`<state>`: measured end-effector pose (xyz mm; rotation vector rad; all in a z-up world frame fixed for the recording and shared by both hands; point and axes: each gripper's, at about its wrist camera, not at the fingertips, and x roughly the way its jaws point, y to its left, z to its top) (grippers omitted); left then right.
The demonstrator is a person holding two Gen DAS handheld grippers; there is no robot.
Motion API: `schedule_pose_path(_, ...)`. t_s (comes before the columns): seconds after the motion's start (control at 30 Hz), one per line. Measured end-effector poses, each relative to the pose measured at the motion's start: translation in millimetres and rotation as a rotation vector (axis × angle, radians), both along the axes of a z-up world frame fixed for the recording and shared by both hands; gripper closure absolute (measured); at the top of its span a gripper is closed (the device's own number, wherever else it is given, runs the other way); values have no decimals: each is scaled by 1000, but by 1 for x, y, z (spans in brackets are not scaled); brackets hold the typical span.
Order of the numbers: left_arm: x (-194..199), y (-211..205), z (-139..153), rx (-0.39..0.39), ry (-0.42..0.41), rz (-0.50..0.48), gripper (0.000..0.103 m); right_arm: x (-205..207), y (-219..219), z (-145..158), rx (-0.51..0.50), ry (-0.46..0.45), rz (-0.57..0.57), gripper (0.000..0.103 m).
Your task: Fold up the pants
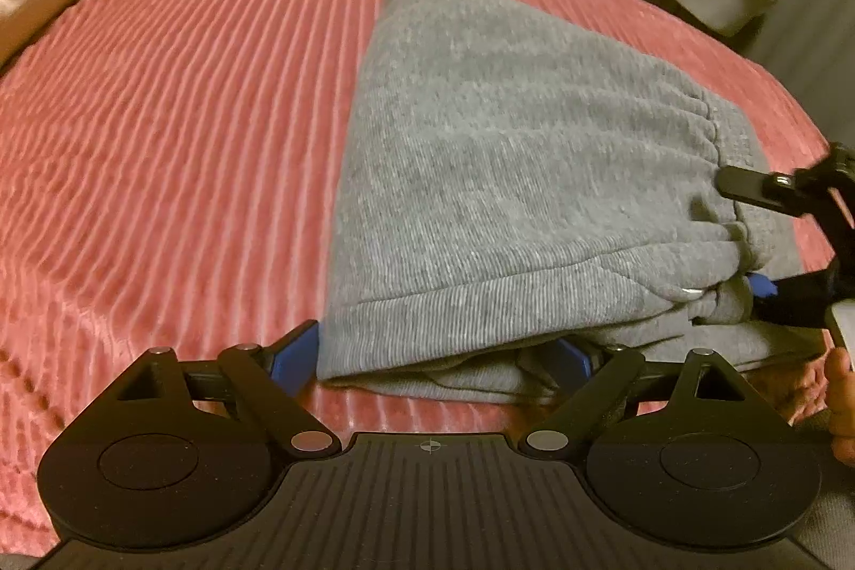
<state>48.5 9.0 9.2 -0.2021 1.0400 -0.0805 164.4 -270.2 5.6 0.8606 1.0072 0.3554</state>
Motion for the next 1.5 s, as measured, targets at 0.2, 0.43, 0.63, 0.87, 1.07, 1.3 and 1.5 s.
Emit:
schedule_pose_path(0.2,0,2,-1,-41,5,22,12,2,3,-16,109,47,-73,64)
schedule_pose_path(0.43,1,3,-1,-62,8,29,12,4,-2,-20,161,48,-25,39)
schedule_pose_path(0.63,1,6,-2,-77,7,44,12,12,23,-10,64,54,-6,66)
schedule_pose_path(0.87,-1,3,-1,-73,7,62,12,3,15,-1,166,67,-65,23)
schedule_pose_path(1.07,-1,12,1,-101,-4,104,12,-40,-5,0,261,100,-166,18)
schedule_pose_path(1.3,-5,12,5,-87,-42,134,16,-61,3,-17,331,118,-185,27)
schedule_pose_path(1.5,-10,26,8,-161,-62,219,25,-58,7,-33,412,174,-299,19)
